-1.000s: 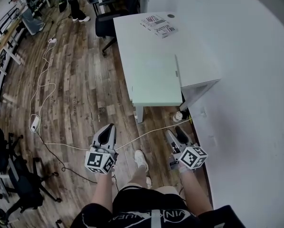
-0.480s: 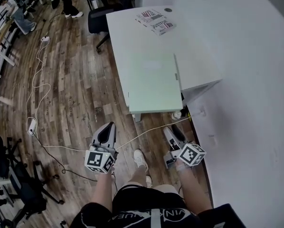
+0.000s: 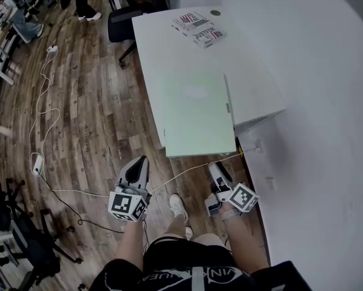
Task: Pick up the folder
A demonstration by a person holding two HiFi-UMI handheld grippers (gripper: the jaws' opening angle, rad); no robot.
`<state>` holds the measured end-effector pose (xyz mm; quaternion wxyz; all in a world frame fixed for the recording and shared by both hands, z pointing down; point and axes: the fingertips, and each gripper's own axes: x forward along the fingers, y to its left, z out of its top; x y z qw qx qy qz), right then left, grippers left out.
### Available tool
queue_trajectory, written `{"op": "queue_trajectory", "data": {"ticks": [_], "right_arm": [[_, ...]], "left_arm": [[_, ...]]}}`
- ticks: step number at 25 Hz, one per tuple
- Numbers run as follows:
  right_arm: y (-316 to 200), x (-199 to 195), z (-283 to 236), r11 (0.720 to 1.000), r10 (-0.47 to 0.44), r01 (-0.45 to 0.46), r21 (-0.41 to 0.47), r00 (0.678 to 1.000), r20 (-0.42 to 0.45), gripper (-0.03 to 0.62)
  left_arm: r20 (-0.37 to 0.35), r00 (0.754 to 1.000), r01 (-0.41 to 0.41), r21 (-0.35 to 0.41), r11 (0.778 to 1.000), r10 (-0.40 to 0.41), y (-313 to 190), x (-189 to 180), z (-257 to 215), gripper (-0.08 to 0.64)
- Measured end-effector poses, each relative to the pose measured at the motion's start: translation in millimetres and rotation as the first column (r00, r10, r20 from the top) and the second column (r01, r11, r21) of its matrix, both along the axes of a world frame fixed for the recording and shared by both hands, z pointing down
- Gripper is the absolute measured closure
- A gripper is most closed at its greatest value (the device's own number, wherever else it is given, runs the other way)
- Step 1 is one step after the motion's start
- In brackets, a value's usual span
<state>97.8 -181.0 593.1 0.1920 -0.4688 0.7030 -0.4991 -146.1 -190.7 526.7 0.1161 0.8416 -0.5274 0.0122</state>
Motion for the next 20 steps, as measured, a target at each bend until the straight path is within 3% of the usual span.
{"op": "queue_trajectory", "data": {"ticks": [3, 7, 20], "right_arm": [[-10.4, -6.3, 2.6, 1.0, -0.001, 0.0, 0.004, 0.999, 0.047, 0.273], [-27.8, -25.2, -11.2, 0.992, -0.074, 0.064, 0.112, 0.993, 0.091, 0.258], [-42.8, -32.0, 18.7, 0.998, -0.053, 0.048, 0.03, 0.981, 0.188, 0.247]], "left_arm": [[-0.003, 1.0, -0.007, -0.003, 1.0, 0.007, -9.1, -1.0, 5.0, 0.546], [0.001, 1.0, -0.018, -0.012, 1.0, 0.018, -16.7, -0.3, 10.9, 0.546], [0.005, 1.0, 0.005, -0.061, 0.998, -0.005, -22.9, 6.4, 32.0, 0.546]]}}
